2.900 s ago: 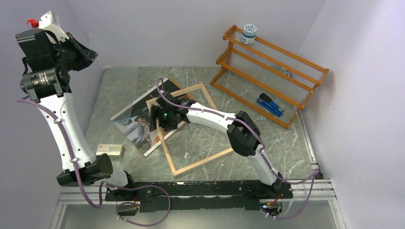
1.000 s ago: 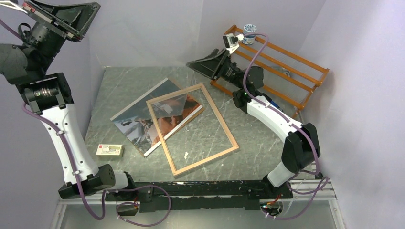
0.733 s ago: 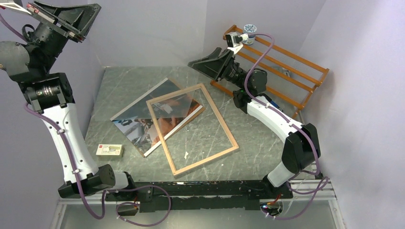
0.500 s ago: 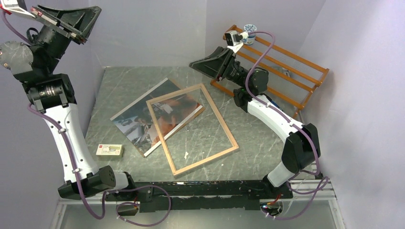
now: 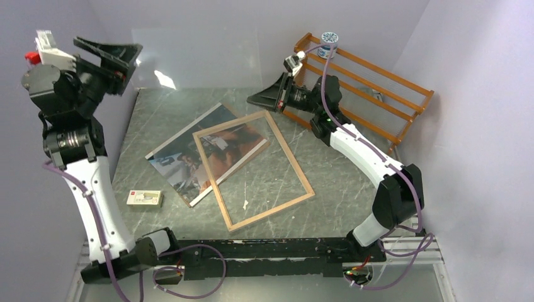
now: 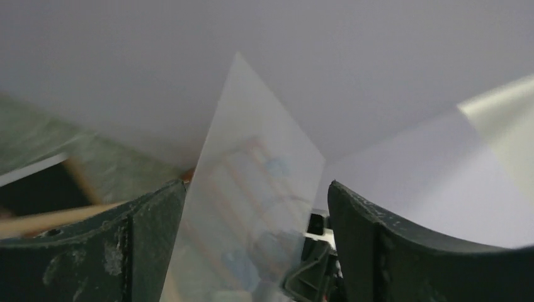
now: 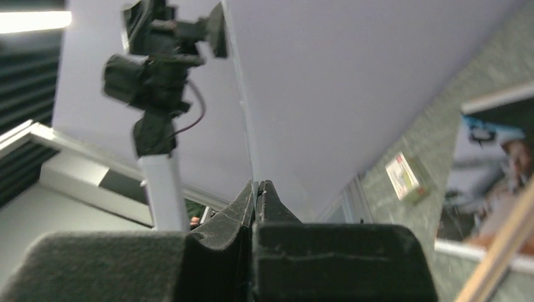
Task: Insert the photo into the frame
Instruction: Place the photo frame item in the photo frame.
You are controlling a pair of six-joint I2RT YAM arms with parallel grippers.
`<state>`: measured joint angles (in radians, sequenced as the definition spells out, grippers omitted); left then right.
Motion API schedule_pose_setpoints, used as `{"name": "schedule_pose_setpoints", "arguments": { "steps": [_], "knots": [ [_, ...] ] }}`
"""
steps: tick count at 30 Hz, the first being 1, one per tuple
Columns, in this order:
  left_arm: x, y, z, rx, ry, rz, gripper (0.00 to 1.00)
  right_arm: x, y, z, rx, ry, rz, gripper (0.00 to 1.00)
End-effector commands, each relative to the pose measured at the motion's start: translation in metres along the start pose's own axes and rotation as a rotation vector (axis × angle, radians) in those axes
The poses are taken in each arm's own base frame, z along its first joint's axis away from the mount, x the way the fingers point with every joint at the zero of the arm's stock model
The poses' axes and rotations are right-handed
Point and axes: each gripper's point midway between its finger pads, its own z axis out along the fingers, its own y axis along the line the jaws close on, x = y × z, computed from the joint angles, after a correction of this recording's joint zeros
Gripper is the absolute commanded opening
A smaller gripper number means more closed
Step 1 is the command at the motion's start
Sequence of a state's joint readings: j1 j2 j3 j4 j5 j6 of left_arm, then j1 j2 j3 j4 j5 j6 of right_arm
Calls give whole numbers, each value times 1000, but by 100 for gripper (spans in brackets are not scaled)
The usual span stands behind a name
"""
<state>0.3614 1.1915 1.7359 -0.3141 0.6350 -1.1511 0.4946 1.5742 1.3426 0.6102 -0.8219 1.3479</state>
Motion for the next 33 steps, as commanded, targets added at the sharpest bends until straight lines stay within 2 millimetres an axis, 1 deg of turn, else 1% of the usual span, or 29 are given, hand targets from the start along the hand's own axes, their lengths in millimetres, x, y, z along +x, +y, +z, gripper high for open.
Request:
{"name": "schedule_pose_setpoints", "arguments": {
  "steps": [1,3,5,6,7,9,10,12,15,17,19,22,24,27,31,33],
  "knots": [
    [13,109,-58,-547,-61,185,91,27,-46,-15,248,105,159,0],
    [22,138,-69,-641,-31,220,93,45,-78,-20,315,160,257,0],
    [37,168,-77,-722,26,214,93,63,-110,-24,367,214,359,0],
    [45,181,-81,-759,54,199,93,69,-123,-25,383,237,387,0],
    [52,192,-83,-779,79,186,93,73,-133,-25,390,255,373,0],
    [68,210,-85,-787,122,168,93,82,-163,-27,459,298,353,0],
    [76,220,-85,-791,146,158,93,87,-175,-29,476,329,341,0],
    [94,238,-86,-789,204,129,92,91,-194,-32,494,354,316,0],
    [121,252,-85,-749,303,84,89,90,-205,-32,476,373,230,0],
    [138,259,-85,-716,364,50,89,87,-206,-32,467,398,172,0],
    [151,267,-86,-696,409,20,87,85,-210,-37,512,417,142,0],
    [165,280,-90,-710,450,-8,87,79,-211,-39,531,419,95,0],
    [172,287,-91,-702,469,-25,87,77,-220,-45,551,427,94,0],
    [185,293,-86,-651,497,-59,86,74,-235,-53,572,442,81,0],
    [206,311,-86,-643,547,-143,85,75,-254,-63,590,454,57,0],
    [217,322,-88,-654,572,-188,88,75,-260,-67,581,462,40,0]
  ]
}}
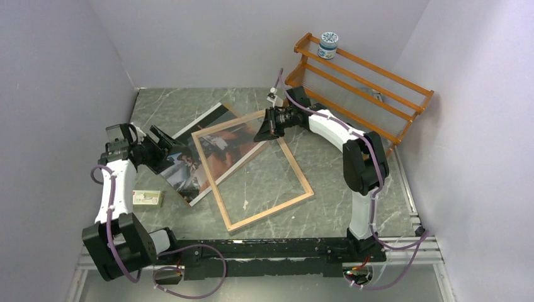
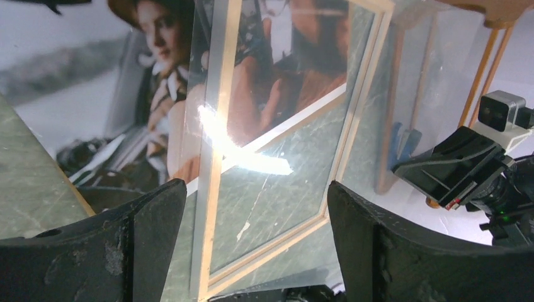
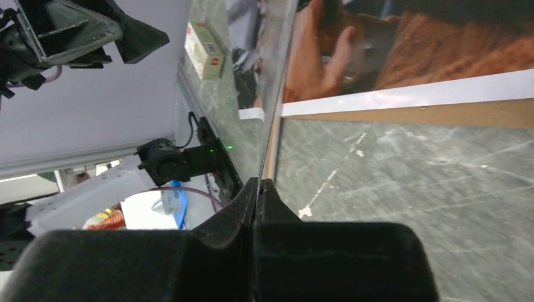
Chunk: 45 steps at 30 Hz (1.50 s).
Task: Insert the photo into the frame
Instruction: Place the photo frame item in the photo frame.
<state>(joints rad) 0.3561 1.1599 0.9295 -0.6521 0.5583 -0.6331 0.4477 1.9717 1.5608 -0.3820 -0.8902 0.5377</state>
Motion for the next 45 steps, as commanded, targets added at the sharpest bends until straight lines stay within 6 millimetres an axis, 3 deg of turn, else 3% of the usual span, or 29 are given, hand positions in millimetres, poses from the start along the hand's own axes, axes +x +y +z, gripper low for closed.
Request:
{"name": "schedule_pose_setpoints", "arguments": {
  "steps": [1,4,13,22,29,33,45],
  "knots": [
    [9,-3,20,86,65,-16,90,-6,-19,-2,15,-4,-96,0],
    [16,1,36,94,114,-27,94,-9,-36,-5,11,-6,-88,0],
    [38,19,82,47,231,-37,92,-13,-75,-16,-1,-15,15,0],
    [46,27,120,-9,290,5,77,-9,-74,-18,-76,57,-35,0],
    [45,32,136,-22,308,7,67,-5,-86,-16,-39,74,-33,0],
    [44,30,143,-12,316,12,66,-8,-99,-16,29,62,-18,0],
    [46,32,150,-42,323,34,65,-12,-104,-21,93,-31,-26,0]
  ]
}}
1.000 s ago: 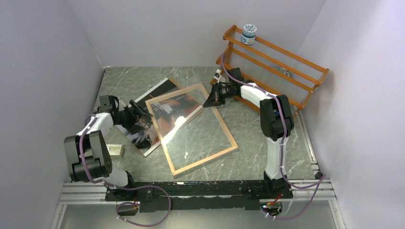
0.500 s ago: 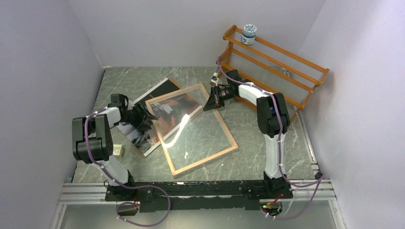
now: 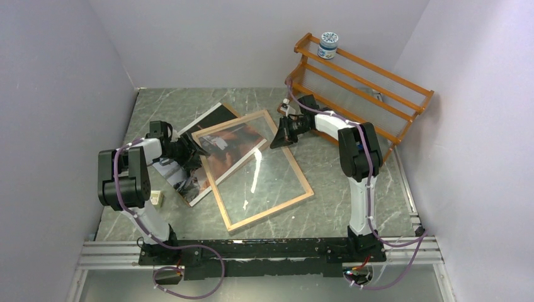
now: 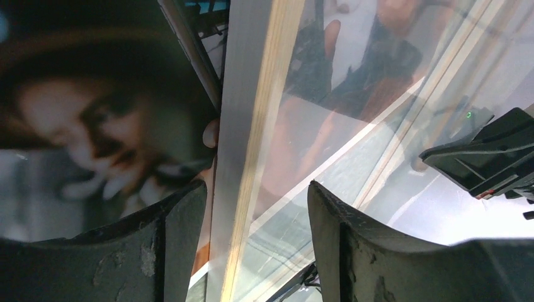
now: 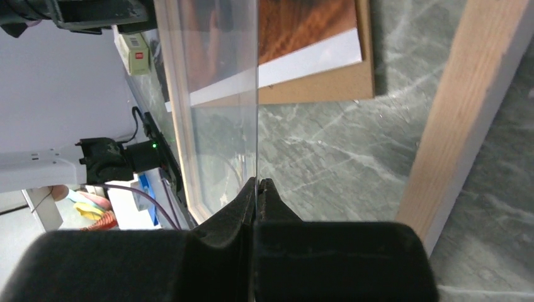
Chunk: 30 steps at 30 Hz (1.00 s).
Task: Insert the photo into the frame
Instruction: Place the photo frame item in the photo frame.
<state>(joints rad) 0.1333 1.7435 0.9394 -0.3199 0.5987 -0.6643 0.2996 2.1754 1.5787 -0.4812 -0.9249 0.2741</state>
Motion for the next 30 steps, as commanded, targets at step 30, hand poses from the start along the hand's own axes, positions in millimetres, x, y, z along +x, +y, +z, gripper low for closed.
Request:
{"name": "schedule_pose_setpoints", "arguments": {
  "steps": [30],
  "knots": [
    [-10,1,6,-45,-20,53,64,-18,43,-24,-122,-218,-219,0]
  ]
}}
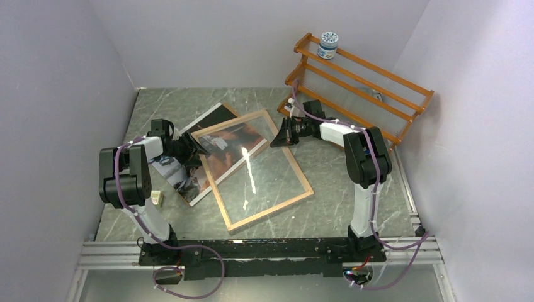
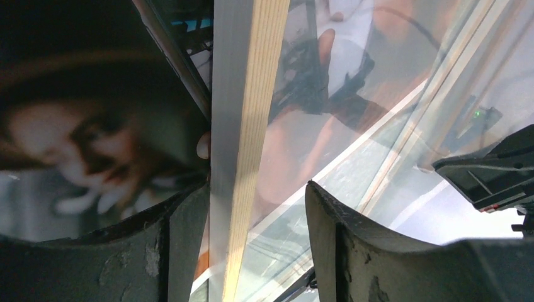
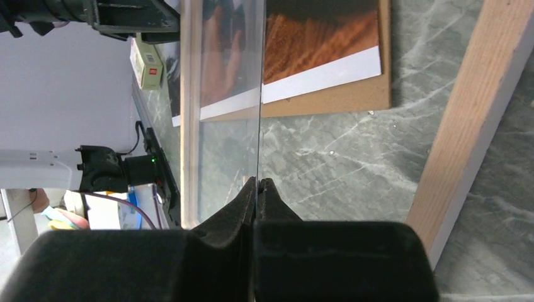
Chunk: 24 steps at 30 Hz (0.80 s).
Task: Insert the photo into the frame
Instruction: Place the photo frame item in the photo frame.
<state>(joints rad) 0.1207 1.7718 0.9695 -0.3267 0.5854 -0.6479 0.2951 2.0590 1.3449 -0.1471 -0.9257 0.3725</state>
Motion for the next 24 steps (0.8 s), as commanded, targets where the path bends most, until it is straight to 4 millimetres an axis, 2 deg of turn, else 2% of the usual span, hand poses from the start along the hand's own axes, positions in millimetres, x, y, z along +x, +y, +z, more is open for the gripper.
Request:
{"name": "schedule_pose_setpoints", "arguments": {
  "steps": [1,9,24],
  "knots": [
    [-7,3,0,-34,-25,29,65,-23,38,-16,-91,-89,-139,0],
    [-7,3,0,-37,-24,26,67,-25,44,-15,-137,-102,-146,0],
    [-7,4,0,-45,-20,24,67,-37,38,-7,-145,-86,-157,0]
  ]
}}
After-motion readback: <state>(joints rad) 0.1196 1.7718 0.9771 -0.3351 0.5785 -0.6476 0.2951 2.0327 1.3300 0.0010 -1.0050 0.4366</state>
